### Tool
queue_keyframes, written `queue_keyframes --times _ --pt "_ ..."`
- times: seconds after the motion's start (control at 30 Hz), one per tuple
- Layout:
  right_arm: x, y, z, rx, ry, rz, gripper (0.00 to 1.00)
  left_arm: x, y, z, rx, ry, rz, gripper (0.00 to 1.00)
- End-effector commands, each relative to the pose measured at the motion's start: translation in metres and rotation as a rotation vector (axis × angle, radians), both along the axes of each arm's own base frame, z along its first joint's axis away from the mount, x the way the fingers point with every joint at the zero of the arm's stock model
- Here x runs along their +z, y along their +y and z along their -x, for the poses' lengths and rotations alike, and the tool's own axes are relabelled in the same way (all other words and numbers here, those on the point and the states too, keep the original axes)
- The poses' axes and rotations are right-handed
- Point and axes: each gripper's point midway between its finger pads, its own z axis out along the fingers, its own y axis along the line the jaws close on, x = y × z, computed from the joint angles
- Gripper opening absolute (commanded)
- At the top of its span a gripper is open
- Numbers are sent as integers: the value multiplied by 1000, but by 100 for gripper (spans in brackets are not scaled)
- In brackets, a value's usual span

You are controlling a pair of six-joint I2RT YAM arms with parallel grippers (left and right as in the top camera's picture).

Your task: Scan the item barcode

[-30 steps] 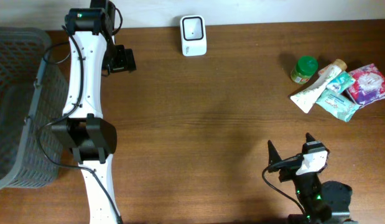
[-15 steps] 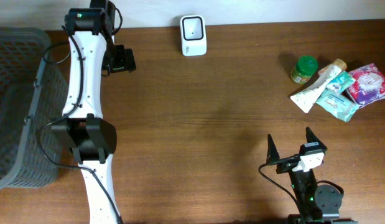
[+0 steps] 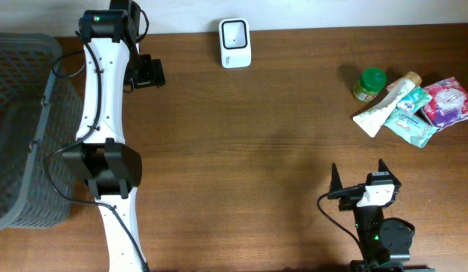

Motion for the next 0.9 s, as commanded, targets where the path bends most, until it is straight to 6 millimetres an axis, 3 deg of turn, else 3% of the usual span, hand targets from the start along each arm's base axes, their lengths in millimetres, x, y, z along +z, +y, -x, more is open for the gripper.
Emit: queue_keyframes --times 0.0,0.87 --pt "-3 -2 0 -17 5 -5 99 1 1 1 -6 0 2 99" --pt "-3 3 0 5 4 -4 99 1 1 1 -5 0 2 99"
